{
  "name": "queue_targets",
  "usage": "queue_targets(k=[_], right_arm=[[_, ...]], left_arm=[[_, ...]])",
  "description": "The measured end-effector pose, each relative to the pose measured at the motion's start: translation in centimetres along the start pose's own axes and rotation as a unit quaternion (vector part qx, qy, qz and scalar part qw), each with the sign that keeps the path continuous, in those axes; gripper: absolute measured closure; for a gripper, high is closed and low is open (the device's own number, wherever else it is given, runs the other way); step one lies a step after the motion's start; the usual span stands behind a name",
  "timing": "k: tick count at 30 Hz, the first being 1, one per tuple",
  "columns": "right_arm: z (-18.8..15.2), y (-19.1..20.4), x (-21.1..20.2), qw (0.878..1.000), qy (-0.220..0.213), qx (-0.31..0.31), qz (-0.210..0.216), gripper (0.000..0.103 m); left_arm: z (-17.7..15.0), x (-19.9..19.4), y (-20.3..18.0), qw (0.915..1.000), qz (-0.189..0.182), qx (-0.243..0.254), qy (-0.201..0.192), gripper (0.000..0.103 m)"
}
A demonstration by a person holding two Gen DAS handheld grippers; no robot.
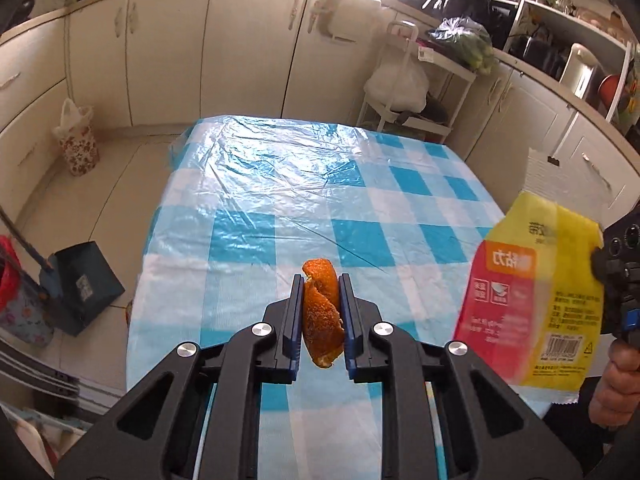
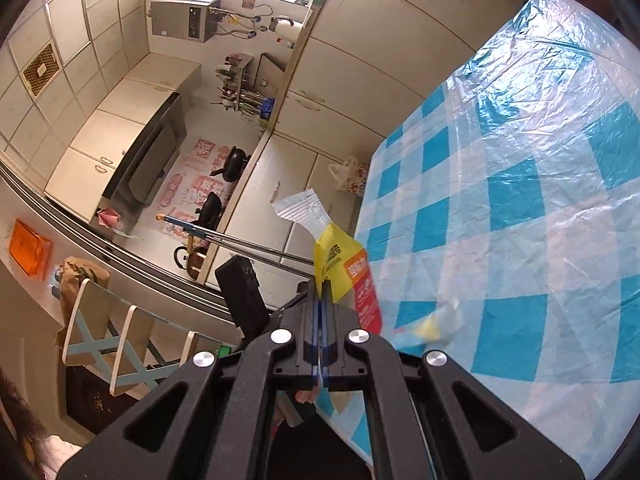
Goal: Collect trash
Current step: 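Carry the bag and peel over the bin and open both tools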
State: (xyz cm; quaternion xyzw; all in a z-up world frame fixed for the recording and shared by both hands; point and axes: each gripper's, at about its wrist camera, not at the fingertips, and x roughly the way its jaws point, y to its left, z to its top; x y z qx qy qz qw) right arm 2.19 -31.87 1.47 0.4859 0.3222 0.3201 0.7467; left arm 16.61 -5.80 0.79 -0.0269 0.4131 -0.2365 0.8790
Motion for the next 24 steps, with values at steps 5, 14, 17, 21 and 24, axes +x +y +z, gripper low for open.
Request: queue_targets(k=[5, 14, 17, 21, 24], right_arm=[[-3.7, 2.2, -0.9, 0.999, -0.008, 0.004, 0.035, 0.101], [-11.2, 6.4, -4.8, 0.999, 0.020, -0.039, 0.018, 0.101], [-14.0, 6.7, -5.8, 0.998, 0.043, -0.044, -0.007, 0.101], [-17.6, 6.2, -6.2, 0.994, 0.076, -0.049, -0.058, 0.101], [-19.9, 4.8, -5.6, 0.989, 0.098, -0.039, -0.101, 0.101]], left_arm=[[-4.0, -6.4, -0.2, 0.9994, -0.012, -0.027, -0.020, 0.087], [-10.3, -14.2, -2.1, 0.9984, -0.033, -0.029, -0.037, 0.087], [-11.8, -16.2, -2.7, 0.9977, -0.043, -0.028, -0.044, 0.087], [-13.2, -18.0, -3.3, 0.9970, -0.052, -0.028, -0.049, 0.087], [-13.9, -19.2, -3.7, 0.9965, -0.058, -0.026, -0.054, 0.087]])
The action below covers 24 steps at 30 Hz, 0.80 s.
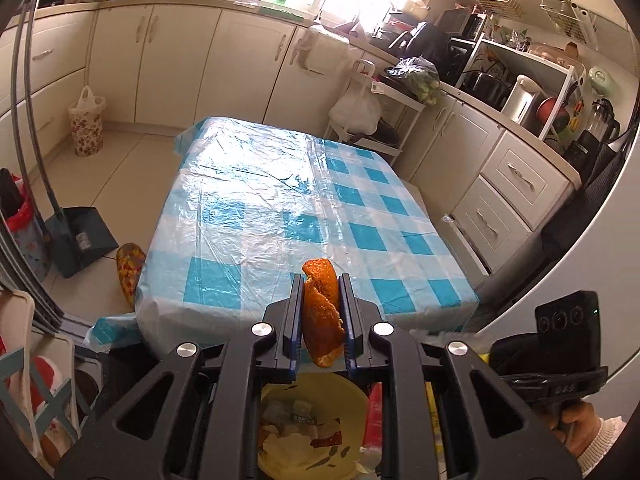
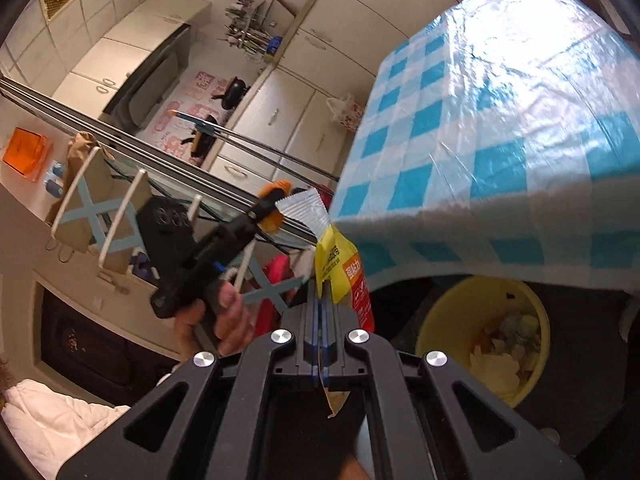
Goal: Collect trash
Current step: 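Carry the bag and peel over the bin and open both tools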
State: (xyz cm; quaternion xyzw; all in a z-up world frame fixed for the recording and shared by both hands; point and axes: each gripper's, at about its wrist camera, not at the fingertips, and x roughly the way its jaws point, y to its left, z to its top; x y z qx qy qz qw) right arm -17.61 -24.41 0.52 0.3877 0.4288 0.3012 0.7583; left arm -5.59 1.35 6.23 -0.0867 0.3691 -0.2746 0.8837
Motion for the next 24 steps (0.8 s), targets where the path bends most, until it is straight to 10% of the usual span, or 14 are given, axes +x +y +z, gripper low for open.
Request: queue_targets(k=[14, 16, 24], right_arm=[[-3.4, -2.7, 9.3, 0.967, 0.130, -0.035, -0.216, 0.092], [-3.4, -2.5, 9.0, 0.967, 0.119, -0.035, -0.222, 0.058], [-3.0, -1.0, 6.3, 0.969, 0.023, -0.076, -0.233, 0.055]], left_arm=[[-1.5, -2.8, -1.0, 0.9997, -0.014, -0.004, -0.018, 0.087], [-1.8, -2.8, -1.0, 0.9997, -0.015, -0.003, -0.017, 0.087], [-3.5, -2.2, -1.0, 0.9999, -0.014, -0.002, 0.003, 0.087]])
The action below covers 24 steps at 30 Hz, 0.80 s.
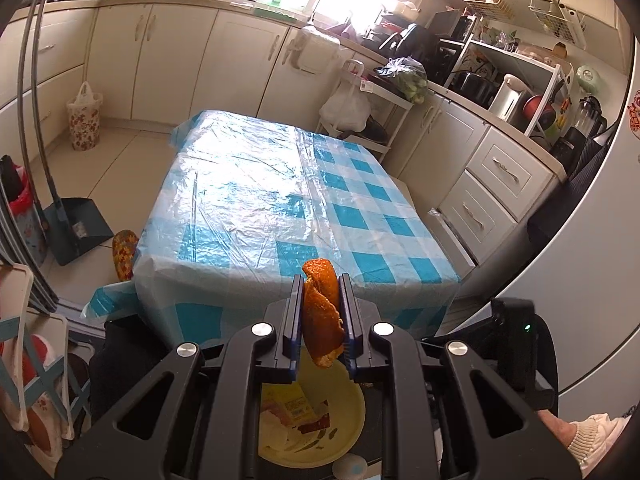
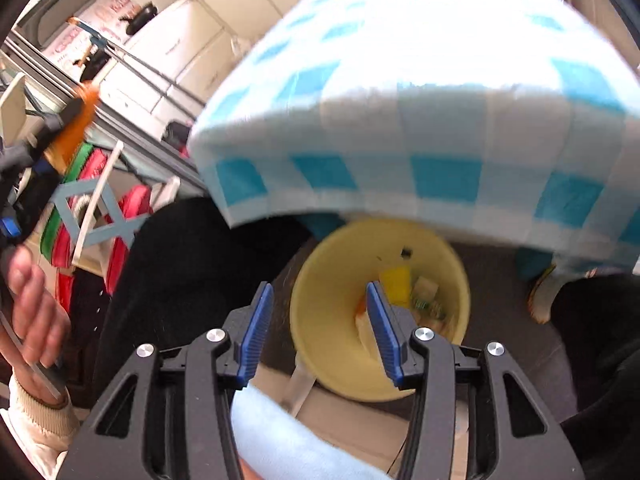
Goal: Collect trash
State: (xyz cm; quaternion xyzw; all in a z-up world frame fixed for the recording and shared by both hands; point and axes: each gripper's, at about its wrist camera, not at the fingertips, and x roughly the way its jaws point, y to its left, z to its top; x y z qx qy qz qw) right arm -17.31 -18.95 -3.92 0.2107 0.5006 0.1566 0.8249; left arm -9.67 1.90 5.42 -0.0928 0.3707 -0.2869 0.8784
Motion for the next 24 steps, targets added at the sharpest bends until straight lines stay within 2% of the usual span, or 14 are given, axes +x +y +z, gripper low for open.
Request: queue_targets(k=[6, 9, 12, 13, 14, 15, 17, 20, 24], right_arm=[[0.6, 0.4, -3.2, 0.994, -0.100, -0.016, -0.031, 0.044], [0.8, 0.1, -4.3, 0.991, -0.131, -0.010, -0.037, 0.043], [0.8, -0.3, -5.0, 0.988, -0.149, 0.001, -0.040, 0.041], [0.8, -0.3, -5.0, 0.987, -0.152, 0.004, -0.041, 0.041], [0.9, -0.4, -5.1, 0.987, -0.154, 0.006, -0.041, 0.040], [0.9, -0.5, -5.2, 0.987, -0.155, 0.009, -0.042, 0.037], [1.0, -0.5, -5.4, 0.986, -0.158, 0.011, -0.044, 0.036], [1.0, -0.3, -5.6, 0.985, -0.165, 0.012, -0.047, 0.033], [1.0, -0.3, -6.0, 0.983, -0.174, 0.017, -0.055, 0.028]], left_arm=[[-3.4, 2.4, -0.9, 0.9983, -0.011, 0.008, 0.056, 0.087], [-5.2, 4.7, -1.7, 0.9943, -0.008, 0.019, 0.105, 0.087], [-6.8, 7.4, -2.1, 0.9866, 0.003, 0.027, 0.161, 0.085], [-7.3, 8.4, -2.2, 0.9822, 0.009, 0.031, 0.185, 0.080], [-7.7, 9.1, -2.3, 0.9786, 0.012, 0.036, 0.203, 0.071], [-8.0, 9.5, -2.4, 0.9766, 0.021, 0.041, 0.210, 0.065], [-7.9, 9.2, -2.7, 0.9782, 0.038, 0.051, 0.198, 0.045], [-6.8, 8.0, -2.6, 0.9831, 0.050, 0.051, 0.169, 0.033], [-5.1, 5.4, -2.1, 0.9907, 0.075, 0.038, 0.107, 0.025]])
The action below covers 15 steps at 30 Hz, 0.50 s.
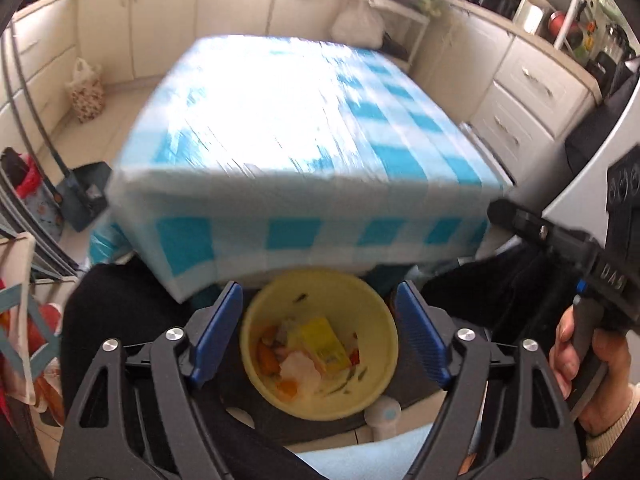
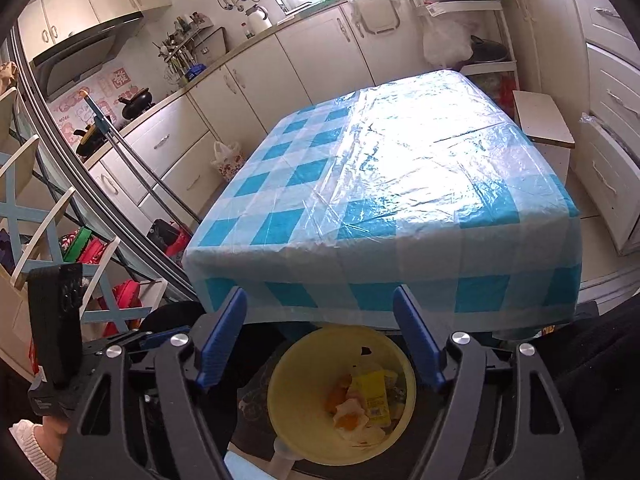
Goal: Collect trash
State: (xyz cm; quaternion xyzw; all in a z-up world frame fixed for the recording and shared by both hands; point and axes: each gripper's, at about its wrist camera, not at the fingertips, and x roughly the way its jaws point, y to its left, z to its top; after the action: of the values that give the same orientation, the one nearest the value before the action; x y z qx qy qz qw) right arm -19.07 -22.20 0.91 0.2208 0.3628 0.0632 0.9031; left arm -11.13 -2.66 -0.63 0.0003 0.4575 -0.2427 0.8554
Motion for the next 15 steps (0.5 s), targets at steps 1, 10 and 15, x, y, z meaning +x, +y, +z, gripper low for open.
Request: queue_targets(k=[1, 10, 15], right_arm=[[0.0, -0.2, -0.3, 1.000, -0.003, 0.000, -0.003, 0.028], [1.3, 1.0, -3.4, 0.997, -0.055, -0.018, -0.046, 0.018], [2.5, 3.3, -7.0, 0.993, -0.100, -0.028, -0.057, 0.012]], left_arm=[[0.3, -0.9, 0.1, 0.9999, 0.006, -0.004, -0.015, 0.022], [3.6, -10.5, 0.9, 0.9833, 0.050, -0.025, -0.173, 0.007], [4.6, -15.0, 0.7, 0.9723, 0.064, -0.023, -0.224, 0.007]])
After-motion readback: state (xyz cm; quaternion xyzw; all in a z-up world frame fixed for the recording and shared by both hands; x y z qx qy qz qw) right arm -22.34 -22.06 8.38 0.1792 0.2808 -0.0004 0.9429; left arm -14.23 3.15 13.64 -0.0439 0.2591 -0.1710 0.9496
